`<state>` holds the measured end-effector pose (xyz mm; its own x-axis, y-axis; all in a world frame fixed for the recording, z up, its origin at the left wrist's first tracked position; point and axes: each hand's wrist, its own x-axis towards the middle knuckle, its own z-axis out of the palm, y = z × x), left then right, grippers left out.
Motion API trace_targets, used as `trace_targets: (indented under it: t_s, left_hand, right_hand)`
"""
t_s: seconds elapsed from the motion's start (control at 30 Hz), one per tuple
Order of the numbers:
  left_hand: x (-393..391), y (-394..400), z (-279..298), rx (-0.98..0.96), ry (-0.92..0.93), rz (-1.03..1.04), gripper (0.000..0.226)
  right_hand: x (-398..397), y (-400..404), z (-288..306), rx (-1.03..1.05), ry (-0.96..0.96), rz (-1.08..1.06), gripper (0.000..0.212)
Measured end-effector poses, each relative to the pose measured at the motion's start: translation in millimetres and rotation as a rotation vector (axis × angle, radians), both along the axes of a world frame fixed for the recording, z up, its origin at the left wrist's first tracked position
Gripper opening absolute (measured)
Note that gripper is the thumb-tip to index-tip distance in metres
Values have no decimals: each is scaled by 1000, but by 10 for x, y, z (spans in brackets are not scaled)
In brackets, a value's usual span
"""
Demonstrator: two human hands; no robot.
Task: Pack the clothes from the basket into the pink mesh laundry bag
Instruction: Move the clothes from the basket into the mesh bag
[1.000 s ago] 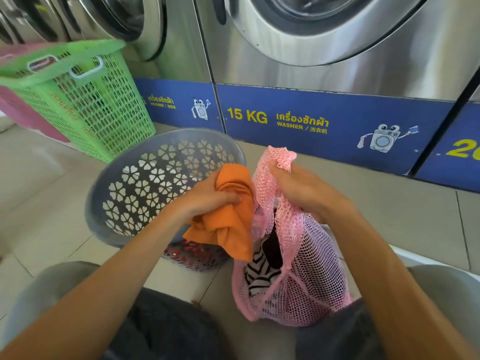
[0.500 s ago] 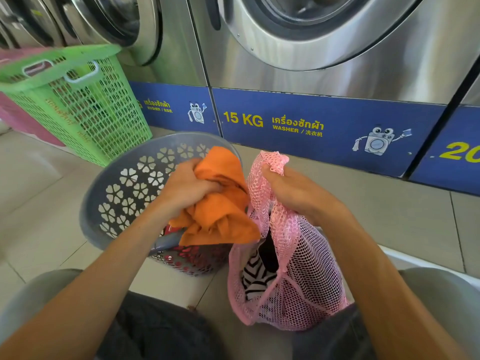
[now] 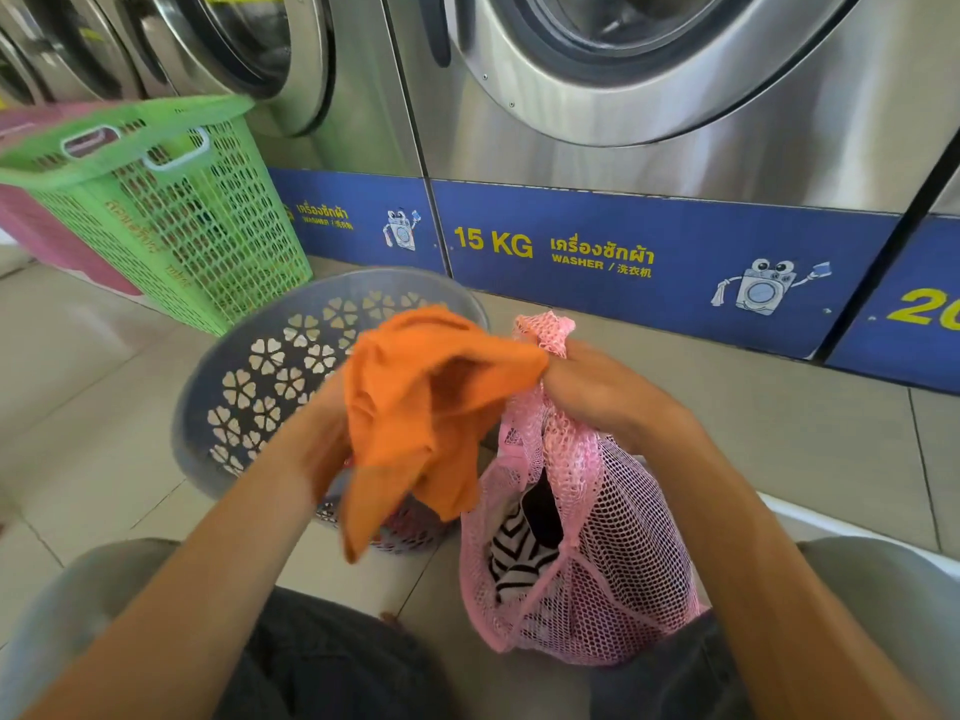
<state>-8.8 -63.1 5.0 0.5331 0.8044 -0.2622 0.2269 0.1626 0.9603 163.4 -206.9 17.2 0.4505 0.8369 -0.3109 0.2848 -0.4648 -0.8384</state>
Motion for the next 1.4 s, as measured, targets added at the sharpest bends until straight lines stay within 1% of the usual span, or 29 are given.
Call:
trace_targets:
  t_s: [0.03, 0.07, 0.1, 0.13, 0.2, 0.3, 0.33, 0.4, 0.47, 0.5, 0.53, 0.6, 0.63, 0.67, 0.73, 0.83, 0.9, 0.93, 1.0, 1.07, 1.1, 1.13, 1.2, 1.4]
  left_hand:
    - [15, 16, -82, -72, 27, -24, 30]
    - [8, 3, -92, -209, 8, -3, 26]
    - [18, -33, -88, -282, 12, 5, 23]
    - [19, -31, -86, -287, 22, 9, 18]
    - [37, -88, 11, -213, 81, 15, 6]
    - [83, -61, 60, -45, 131, 138, 45]
    - [98, -56, 64, 0, 140, 178, 49]
    - [121, -90, 119, 107, 92, 226, 42]
    - [165, -92, 180, 263, 36, 278, 34]
    - [183, -86, 193, 370, 16, 298, 31]
    - [191, -70, 203, 524, 36, 314, 28]
    - [189, -25, 170, 911, 183, 306, 30]
    - [181, -12, 114, 1050, 271, 294, 37]
    - [181, -30, 53, 1111, 340, 271, 45]
    - [175, -91, -99, 1080, 400, 163, 51]
    - [130, -126, -296, 1023, 388, -33, 51]
    - [67, -87, -303, 972, 369, -99, 54]
    - [34, -77, -279, 924, 384, -135, 60]
    - [-44, -81, -224, 856, 475, -256, 82]
    - [-112, -105, -211, 871, 568, -357, 103]
    - [-132, -107, -228, 906, 593, -373, 108]
    - [-141, -106, -259, 949, 603, -368, 109]
    - [-134, -97, -327, 1006, 588, -309, 103]
    - [-85, -83, -221, 936, 412, -93, 69]
  right_hand:
    - [-1, -12, 5, 3, -6, -5, 74]
    - [1, -29, 14, 0, -25, -9, 74]
    - [16, -36, 5, -7, -35, -11, 73]
    - [29, -43, 3, -10, -43, -10, 72]
    - [30, -46, 7, -15, -52, -6, 70]
    - [13, -40, 35, -37, -73, 1, 69]
    - [3, -44, 50, -34, -82, 5, 68]
    - [-4, -47, 67, -30, -102, 16, 70]
    - [-5, -44, 65, -43, -115, 31, 72]
    - [-9, -38, 61, -50, -116, 38, 72]
    - [-16, -36, 66, -55, -116, 45, 72]
    - [-25, -21, 73, -58, -117, 53, 73]
    - [-26, -14, 79, -58, -116, 55, 72]
    - [-32, -16, 93, -59, -119, 57, 71]
    - [-41, -20, 111, -41, -121, 67, 66]
    - [-47, -45, 125, -7, -111, 76, 60]
    - [-45, -52, 115, -11, -111, 72, 60]
    - [-41, -52, 108, -11, -112, 71, 59]
    - [-42, -42, 103, -8, -112, 76, 58]
    - [-55, -28, 105, -11, -110, 76, 58]
    - [-60, -22, 101, -13, -110, 75, 58]
    - [-70, -17, 102, -12, -113, 77, 58]
    - [-87, -9, 99, -15, -118, 87, 58]
    - [-63, -18, 88, -33, -107, 86, 62]
